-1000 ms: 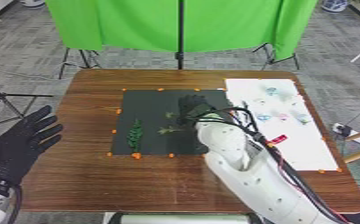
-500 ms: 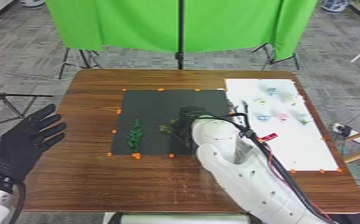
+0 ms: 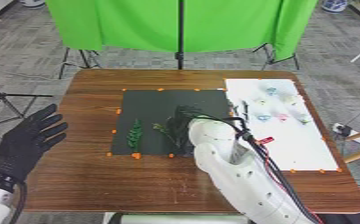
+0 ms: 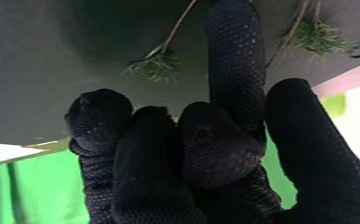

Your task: Arrange flowers

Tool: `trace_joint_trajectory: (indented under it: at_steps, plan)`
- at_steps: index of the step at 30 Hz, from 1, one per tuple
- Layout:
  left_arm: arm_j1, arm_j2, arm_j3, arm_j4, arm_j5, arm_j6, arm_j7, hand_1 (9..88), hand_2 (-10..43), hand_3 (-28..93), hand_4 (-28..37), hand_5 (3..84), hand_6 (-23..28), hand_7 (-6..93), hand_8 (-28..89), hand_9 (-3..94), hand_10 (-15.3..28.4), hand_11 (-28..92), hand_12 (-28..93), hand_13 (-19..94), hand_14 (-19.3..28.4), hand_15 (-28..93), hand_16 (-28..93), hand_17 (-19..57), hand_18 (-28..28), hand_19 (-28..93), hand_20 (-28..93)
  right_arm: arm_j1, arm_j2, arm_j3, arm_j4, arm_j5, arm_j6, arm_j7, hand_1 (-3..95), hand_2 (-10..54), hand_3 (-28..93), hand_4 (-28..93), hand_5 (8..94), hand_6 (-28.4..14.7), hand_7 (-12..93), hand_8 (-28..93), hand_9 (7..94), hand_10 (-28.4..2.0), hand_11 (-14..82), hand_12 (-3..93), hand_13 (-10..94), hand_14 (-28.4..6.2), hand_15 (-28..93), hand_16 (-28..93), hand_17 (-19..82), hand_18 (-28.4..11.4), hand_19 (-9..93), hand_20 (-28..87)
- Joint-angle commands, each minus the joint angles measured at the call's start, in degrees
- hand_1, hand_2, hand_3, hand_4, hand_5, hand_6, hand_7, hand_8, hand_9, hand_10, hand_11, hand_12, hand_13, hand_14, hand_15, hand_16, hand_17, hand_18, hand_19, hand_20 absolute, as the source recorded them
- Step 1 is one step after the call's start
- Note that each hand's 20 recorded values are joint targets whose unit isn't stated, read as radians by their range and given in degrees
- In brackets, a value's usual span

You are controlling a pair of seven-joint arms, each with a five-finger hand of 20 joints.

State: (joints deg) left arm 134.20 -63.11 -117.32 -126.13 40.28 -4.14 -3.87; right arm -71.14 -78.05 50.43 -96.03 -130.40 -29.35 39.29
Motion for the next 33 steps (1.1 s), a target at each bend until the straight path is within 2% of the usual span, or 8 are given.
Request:
trace_joint_trajectory:
  at_steps: [1, 4, 9, 21, 25, 28, 30, 33]
  plan:
    - [0.29, -0.56, 0.17, 0.32, 0.32, -0.31, -0.91, 25.2, -2.9, 71, -28.3, 27.0, 2.8, 24.0, -14, 21.1, 10.8, 29, 11, 15, 12.7, 43, -5, -11.1, 19.0, 45, 6, -1.62, -2.16, 1.06, -0.89, 3.88, -3.65, 2.95, 24.5, 15.6, 76, -28, 88.1, -0.1, 37, -12, 93.7, -6.0, 70.4, 23.0, 94, -5.7, 82, 30, 54, -21.7, 93, 33]
    - [-0.03, -0.64, 0.34, 0.47, 0.42, -0.54, -1.17, 25.2, -2.9, 71, -28.3, 27.0, 2.8, 24.1, -13, 21.1, 10.9, 29, 11, 15, 12.7, 43, -5, -11.1, 19.0, 45, 6, -2.15, -3.1, 1.82, -0.9, 6.22, -4.05, 4.65, 24.2, 15.6, 76, -28, 88.2, -0.3, 36, -12, 93.7, -6.0, 70.0, 22.9, 94, -5.7, 82, 30, 54, -21.8, 93, 34]
    - [-0.44, -0.7, 0.37, 0.5, 0.46, -0.64, -1.37, 25.2, -2.9, 71, -28.3, 27.0, 2.8, 24.1, -14, 21.1, 10.8, 29, 11, 15, 12.7, 43, -5, -11.1, 19.0, 45, 6, -2.16, -2.56, 1.23, -0.7, 2.59, -2.48, 2.53, 24.0, 15.2, 76, -28, 87.9, -0.6, 36, -12, 93.7, -6.0, 69.3, 22.9, 94, -5.6, 81, 30, 54, -21.9, 93, 34]
    - [1.1, -1.2, -0.07, -0.12, 0.38, 0.02, -0.32, 25.3, -2.8, 71, -28.3, 27.0, 2.8, 24.1, -14, 21.1, 10.8, 29, 11, 15, 12.9, 44, -5, -11.1, 19.0, 45, 6, -0.48, -1.37, 3.99, -6.47, 0.85, -3.48, 0.58, 21.5, 14.1, 77, -28, 87.8, -1.0, 35, -12, 93.7, -6.2, 68.5, 23.9, 94, -5.9, 80, 32, 53, -22.3, 93, 33]
    - [1.29, -1.36, -0.13, -0.21, 0.38, 0.12, -0.02, 25.1, -2.9, 71, -28.3, 26.9, 2.8, 24.1, -14, 21.1, 10.8, 29, 11, 15, 12.8, 44, -5, -11.1, 19.0, 45, 6, 0.69, 1.5, 5.93, -8.55, 0.22, -2.09, -0.92, 20.7, 14.1, 77, -28, 88.2, -1.1, 35, -12, 93.7, -6.3, 68.4, 23.9, 94, -6.0, 80, 32, 53, -22.4, 93, 33]
    - [1.92, -1.54, -0.43, -0.48, 0.27, 0.51, 0.37, 25.1, -2.8, 71, -28.3, 26.9, 2.8, 24.1, -14, 21.1, 10.8, 29, 11, 15, 12.8, 43, -5, -11.1, 19.0, 45, 6, 1.54, 4.62, 7.81, -7.98, -1.62, 1.78, -2.06, 19.8, 10.7, 77, -28, 85.8, -0.9, 37, -11, 93.7, -7.1, 64.7, 27.4, 90, -7.5, 80, 33, 48, -22.1, 93, 32]
    - [2.27, -1.46, -0.4, -0.6, 0.11, 1.01, 0.79, 25.2, -2.8, 71, -28.3, 26.9, 2.8, 24.1, -14, 21.1, 10.8, 29, 11, 15, 12.8, 43, -5, -11.1, 19.0, 45, 6, 2.83, 6.57, 9.31, -7.17, 0.75, 1.81, -0.01, 19.3, 5.9, 76, -28, 81.8, -0.6, 41, -13, 93.7, -8.0, 58.4, 35.2, 86, -8.8, 82, 33, 44, -21.7, 93, 30]
    - [2.33, -1.73, -0.48, -0.66, 0.26, 1.09, 0.86, 25.2, -2.8, 71, -28.3, 27.0, 2.8, 24.1, -14, 21.1, 10.8, 29, 11, 15, 12.8, 44, -5, -11.1, 19.0, 45, 6, 4.38, 9.99, 9.66, -5.67, -2.02, 3.38, -0.98, 19.8, -1.0, 75, -28, 77.9, -0.8, 44, -14, 91.1, -8.7, 56.4, 40.1, 82, -9.3, 83, 34, 40, -21.3, 93, 28]
